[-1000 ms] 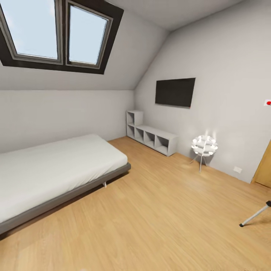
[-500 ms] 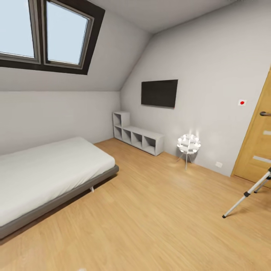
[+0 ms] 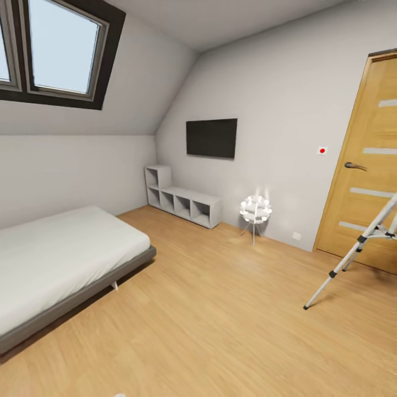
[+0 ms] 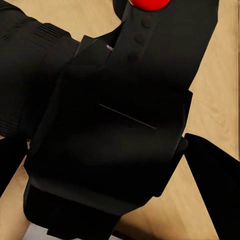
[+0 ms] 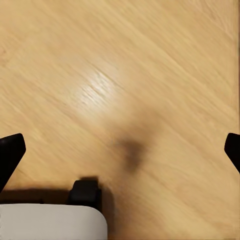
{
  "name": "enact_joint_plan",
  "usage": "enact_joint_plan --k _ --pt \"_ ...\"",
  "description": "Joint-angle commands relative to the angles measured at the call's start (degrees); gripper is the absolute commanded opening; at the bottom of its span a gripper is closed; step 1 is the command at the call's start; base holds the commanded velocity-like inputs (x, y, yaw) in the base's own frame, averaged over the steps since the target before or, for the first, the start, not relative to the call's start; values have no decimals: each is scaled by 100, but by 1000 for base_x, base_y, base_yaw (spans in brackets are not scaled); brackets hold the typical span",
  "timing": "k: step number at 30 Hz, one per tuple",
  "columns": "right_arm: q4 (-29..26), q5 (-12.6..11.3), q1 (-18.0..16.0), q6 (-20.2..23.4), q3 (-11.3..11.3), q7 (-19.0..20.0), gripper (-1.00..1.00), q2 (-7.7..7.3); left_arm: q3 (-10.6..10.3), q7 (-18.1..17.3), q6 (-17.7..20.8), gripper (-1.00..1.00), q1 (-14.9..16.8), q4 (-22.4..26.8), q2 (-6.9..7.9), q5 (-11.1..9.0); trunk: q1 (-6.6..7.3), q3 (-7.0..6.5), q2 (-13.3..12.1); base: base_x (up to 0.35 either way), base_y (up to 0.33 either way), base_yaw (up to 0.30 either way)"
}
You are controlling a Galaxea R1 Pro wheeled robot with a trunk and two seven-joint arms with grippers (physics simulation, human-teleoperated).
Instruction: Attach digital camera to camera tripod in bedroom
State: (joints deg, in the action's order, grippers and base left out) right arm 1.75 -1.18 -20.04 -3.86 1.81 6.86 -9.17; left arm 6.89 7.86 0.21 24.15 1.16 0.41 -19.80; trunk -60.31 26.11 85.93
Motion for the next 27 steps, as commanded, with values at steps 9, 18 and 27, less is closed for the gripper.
enact_joint_plan --k 9,18,27 --pt "19 -13 -9 -63 16 18 100 11 41 5 -3 -100 2 1 3 -12 0 -20 3 0 0 -240" --pt "19 -14 -9 -71 17 17 100 16 46 5 -1 -100 2 3 9 -15 0 -46 3 0 0 -240" --pt "19 -14 -9 -71 17 17 100 20 69 -2 11 -100 2 -9 20 -40 0 -72 3 0 0 -240"
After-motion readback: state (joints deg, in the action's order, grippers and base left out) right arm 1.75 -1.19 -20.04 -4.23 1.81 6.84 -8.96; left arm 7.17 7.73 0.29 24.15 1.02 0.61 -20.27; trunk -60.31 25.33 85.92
